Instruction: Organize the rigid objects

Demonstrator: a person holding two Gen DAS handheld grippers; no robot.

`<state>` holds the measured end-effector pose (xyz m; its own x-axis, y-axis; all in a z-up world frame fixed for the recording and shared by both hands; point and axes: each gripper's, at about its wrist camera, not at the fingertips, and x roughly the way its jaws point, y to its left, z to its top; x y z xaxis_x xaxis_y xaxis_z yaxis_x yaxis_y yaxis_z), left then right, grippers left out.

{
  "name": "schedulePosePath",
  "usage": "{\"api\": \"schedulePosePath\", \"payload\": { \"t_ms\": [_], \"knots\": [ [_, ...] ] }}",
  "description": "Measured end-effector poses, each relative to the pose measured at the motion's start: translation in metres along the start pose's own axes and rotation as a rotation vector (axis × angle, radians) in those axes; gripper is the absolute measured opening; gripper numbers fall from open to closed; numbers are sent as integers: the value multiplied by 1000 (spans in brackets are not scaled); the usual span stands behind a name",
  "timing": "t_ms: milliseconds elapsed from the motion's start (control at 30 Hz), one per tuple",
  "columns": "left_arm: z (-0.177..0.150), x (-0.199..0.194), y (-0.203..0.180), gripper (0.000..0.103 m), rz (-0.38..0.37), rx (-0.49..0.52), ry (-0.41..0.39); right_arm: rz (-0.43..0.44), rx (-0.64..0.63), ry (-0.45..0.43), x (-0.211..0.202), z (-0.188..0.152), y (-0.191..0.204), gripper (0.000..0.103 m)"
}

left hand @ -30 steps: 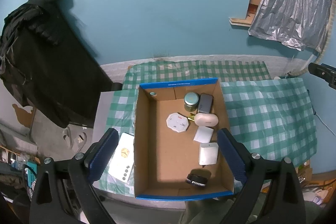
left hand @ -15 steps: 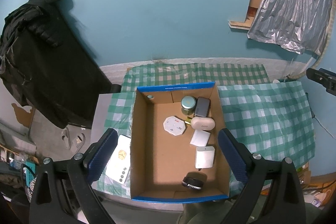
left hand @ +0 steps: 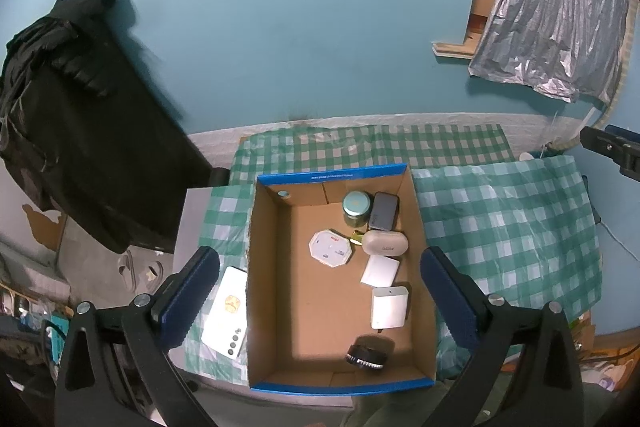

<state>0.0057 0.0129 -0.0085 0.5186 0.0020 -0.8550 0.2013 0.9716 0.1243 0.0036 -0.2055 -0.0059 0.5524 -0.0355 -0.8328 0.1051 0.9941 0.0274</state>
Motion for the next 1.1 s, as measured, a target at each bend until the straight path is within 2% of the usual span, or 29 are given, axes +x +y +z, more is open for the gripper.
{"api": "schedulePosePath", "payload": {
  "t_ms": [767, 1100],
  "knots": [
    [2, 2, -3, 101, 24, 17, 3, 8, -5, 16, 6, 2, 1, 70],
    [1, 2, -3, 101, 6, 18, -7, 7, -1, 22, 10, 0, 3, 70]
  ]
}}
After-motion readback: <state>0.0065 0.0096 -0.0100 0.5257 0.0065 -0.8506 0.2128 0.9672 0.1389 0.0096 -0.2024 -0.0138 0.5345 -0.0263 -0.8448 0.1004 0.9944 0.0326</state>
